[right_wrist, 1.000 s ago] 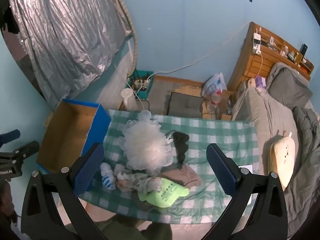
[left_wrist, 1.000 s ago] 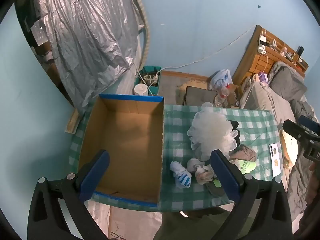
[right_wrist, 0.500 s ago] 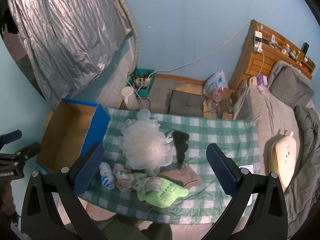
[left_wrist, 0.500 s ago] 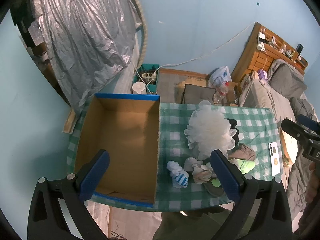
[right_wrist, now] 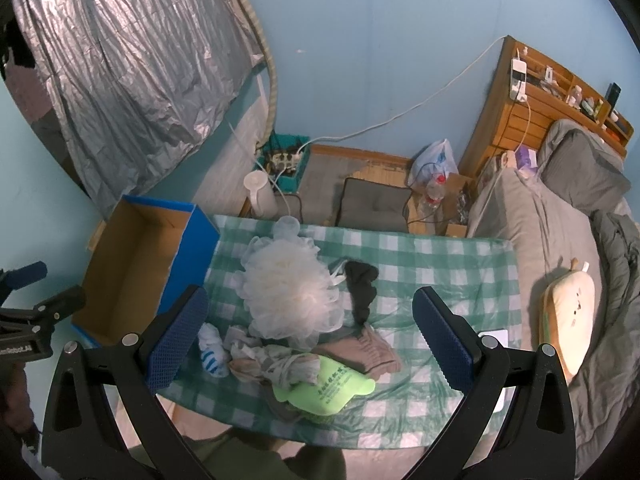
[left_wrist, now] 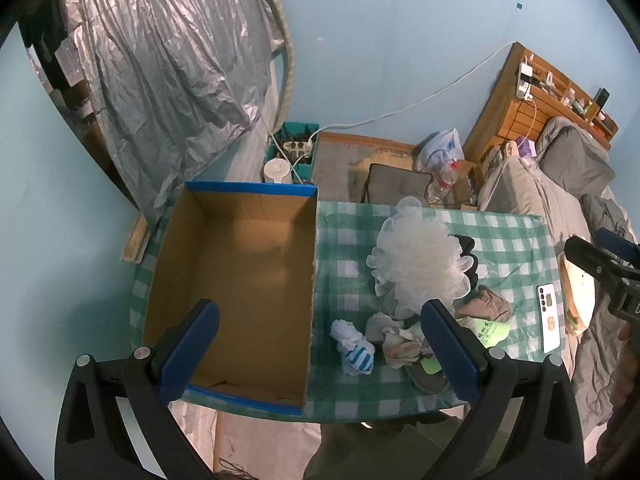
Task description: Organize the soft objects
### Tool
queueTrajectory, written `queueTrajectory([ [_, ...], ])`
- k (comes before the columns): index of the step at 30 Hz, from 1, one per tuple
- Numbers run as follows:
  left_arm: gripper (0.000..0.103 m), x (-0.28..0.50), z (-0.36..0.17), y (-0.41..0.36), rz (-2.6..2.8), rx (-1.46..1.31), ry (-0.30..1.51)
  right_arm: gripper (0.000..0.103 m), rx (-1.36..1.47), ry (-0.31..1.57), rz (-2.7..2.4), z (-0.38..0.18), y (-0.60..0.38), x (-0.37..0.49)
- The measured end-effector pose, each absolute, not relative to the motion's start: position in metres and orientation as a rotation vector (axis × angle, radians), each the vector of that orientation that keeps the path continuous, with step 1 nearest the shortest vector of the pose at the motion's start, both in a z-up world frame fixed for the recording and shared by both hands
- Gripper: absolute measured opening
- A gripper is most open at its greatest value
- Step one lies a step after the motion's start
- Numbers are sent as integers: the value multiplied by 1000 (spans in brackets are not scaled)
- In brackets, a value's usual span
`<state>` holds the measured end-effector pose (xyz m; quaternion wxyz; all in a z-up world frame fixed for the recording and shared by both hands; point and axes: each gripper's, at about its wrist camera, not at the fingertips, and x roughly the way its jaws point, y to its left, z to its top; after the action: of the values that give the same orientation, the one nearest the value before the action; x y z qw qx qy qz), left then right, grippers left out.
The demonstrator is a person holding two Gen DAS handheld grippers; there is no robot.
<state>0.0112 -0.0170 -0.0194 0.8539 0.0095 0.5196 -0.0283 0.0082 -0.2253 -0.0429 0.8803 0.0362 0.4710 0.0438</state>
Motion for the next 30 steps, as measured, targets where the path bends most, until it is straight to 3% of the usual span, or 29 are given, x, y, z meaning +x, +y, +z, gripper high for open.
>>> queueTrajectory([
  [30, 101, 23, -22, -32, -86, 28, 1121, 102, 75, 990, 94, -46, -228, 11],
])
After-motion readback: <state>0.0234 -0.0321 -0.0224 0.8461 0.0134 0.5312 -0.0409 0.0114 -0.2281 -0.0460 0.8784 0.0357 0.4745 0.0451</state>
